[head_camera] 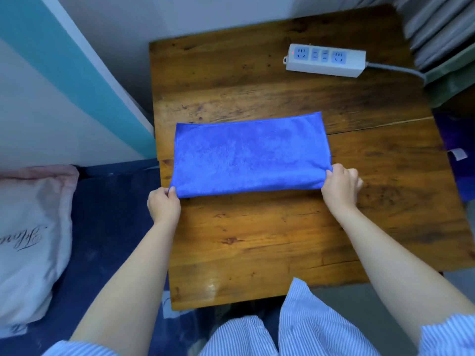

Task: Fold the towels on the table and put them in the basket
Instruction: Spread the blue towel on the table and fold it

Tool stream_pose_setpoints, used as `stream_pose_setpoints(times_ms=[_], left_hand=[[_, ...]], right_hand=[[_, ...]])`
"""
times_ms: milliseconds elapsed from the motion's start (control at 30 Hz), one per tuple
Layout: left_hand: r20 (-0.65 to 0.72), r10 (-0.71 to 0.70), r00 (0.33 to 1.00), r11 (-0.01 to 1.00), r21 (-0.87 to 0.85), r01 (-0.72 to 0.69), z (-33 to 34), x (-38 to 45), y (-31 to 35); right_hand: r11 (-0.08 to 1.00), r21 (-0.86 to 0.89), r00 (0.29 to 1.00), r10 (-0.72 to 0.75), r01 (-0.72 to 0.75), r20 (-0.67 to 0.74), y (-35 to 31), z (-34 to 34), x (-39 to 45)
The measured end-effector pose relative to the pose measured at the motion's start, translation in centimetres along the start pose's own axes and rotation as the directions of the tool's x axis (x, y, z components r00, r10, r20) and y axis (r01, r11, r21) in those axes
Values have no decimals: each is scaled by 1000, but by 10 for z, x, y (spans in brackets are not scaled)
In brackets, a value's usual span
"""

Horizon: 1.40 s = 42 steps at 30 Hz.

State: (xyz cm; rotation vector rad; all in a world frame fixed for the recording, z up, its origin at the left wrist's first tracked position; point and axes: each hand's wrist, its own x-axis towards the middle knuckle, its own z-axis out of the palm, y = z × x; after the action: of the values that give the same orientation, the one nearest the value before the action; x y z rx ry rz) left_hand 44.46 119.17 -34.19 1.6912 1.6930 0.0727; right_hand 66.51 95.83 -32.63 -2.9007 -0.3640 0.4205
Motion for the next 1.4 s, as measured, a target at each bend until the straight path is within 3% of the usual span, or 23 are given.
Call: stream_pose_setpoints(times_ms=[167, 267, 367, 433, 533, 633, 700, 800, 967, 1100, 1300, 1400], left_hand=[[-22, 31, 999, 996, 79, -29, 2, -4, -11], [-28, 72, 997, 994, 85, -70, 1, -12, -10], [-137, 237, 962, 971, -12, -240, 5, -28, 5], [-51, 383, 922, 924, 2, -383, 22, -38, 21], [127, 462, 878, 883, 24, -468, 51, -47, 40], [242, 396, 886, 865, 225, -448, 67, -43, 40], [280, 351, 894, 782, 437, -444, 67, -41, 32], [286, 315, 905, 719, 550, -424, 66, -43, 28], [300, 274, 914, 695, 595, -404, 66, -47, 31], [286, 299, 910, 689, 595, -414, 63, -48, 45], [323, 495, 807, 671, 449, -591, 85, -40, 91], [377, 484, 790, 643, 459, -613, 103, -39, 106]], right_hand=[[998, -59, 999, -27, 29, 33, 18, 18, -13], [999, -15, 997, -52, 51, -60, 18, 21, -17], [962, -29, 945, -272, 272, -179, -6, 21, -28], [894, -97, 892, -445, 438, -81, -42, 29, -40], [863, -130, 867, -464, 489, 183, -93, 43, -52], [872, -123, 853, -420, 474, 308, -96, 50, -46], [853, -189, 859, -428, 487, 279, -78, 54, -42], [832, -242, 841, -399, 499, 364, -48, 51, -37], [894, -174, 883, -345, 412, 318, -4, 35, -25], [980, -73, 967, -168, 185, 193, 17, 21, -12], [992, 108, 995, -70, 61, 77, 2, 11, 1], [988, 148, 990, 33, -53, 139, -8, 9, 11]])
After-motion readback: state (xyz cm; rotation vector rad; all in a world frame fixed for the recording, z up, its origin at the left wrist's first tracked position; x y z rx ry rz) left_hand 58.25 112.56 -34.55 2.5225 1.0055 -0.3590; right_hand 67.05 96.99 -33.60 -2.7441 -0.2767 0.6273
